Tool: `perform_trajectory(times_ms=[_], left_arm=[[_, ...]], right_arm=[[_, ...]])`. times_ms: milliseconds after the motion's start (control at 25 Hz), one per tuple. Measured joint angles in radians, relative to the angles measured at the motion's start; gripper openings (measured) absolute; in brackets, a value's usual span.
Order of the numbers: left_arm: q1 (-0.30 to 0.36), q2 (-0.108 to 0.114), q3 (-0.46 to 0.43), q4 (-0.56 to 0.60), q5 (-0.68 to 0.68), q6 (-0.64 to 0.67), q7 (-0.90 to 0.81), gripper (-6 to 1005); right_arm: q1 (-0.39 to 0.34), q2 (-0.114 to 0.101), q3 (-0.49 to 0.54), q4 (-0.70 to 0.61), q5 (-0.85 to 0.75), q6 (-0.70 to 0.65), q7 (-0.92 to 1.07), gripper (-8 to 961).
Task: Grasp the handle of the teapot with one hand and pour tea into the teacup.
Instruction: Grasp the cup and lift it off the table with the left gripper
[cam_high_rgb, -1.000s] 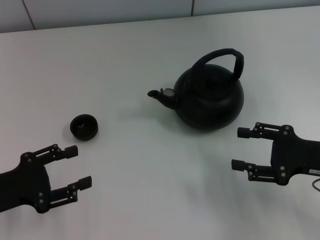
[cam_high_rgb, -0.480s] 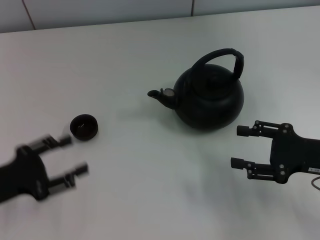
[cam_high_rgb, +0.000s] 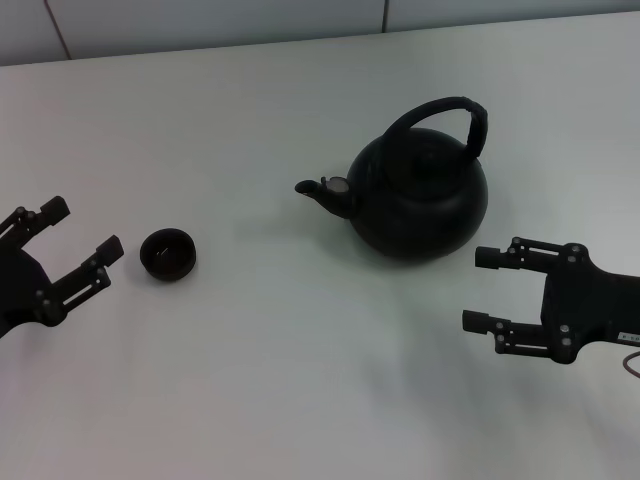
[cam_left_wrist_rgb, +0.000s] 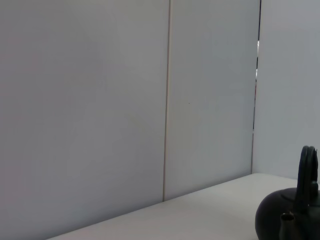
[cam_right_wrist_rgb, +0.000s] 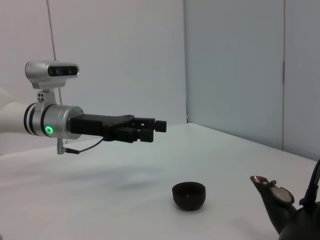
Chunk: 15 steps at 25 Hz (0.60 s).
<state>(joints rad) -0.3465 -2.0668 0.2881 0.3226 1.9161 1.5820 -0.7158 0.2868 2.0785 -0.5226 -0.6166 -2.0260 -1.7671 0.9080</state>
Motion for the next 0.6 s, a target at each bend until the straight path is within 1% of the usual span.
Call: perform_trajectory(times_ms=[120, 240, 320, 480, 600], left_arm=[[0.000, 0.000, 0.001, -0.001, 0.000, -0.002, 0.002, 804], [-0.002, 0.000, 0.030, -0.004, 0.006, -0.026, 0.007, 803], [-0.003, 0.000, 0.068, -0.004, 0.006, -0.059, 0.012, 803], [-0.009, -0.001, 0.186, -0.005, 0.007, -0.182, 0.023, 803], [-0.016, -0.002, 0.227, -0.010, 0.006, -0.234, 0.023, 803]], right_arm=[[0.000, 0.000, 0.002, 0.000, 0.001, 0.000, 0.000, 725], [0.001, 0.000, 0.003, 0.000, 0.005, 0.000, 0.000, 725], [0.002, 0.000, 0.003, 0.002, 0.009, 0.000, -0.001, 725], [0.004, 0.000, 0.003, 0.002, 0.011, 0.001, -0.003, 725], [0.007, 0.000, 0.003, 0.000, 0.012, 0.001, -0.002, 725]])
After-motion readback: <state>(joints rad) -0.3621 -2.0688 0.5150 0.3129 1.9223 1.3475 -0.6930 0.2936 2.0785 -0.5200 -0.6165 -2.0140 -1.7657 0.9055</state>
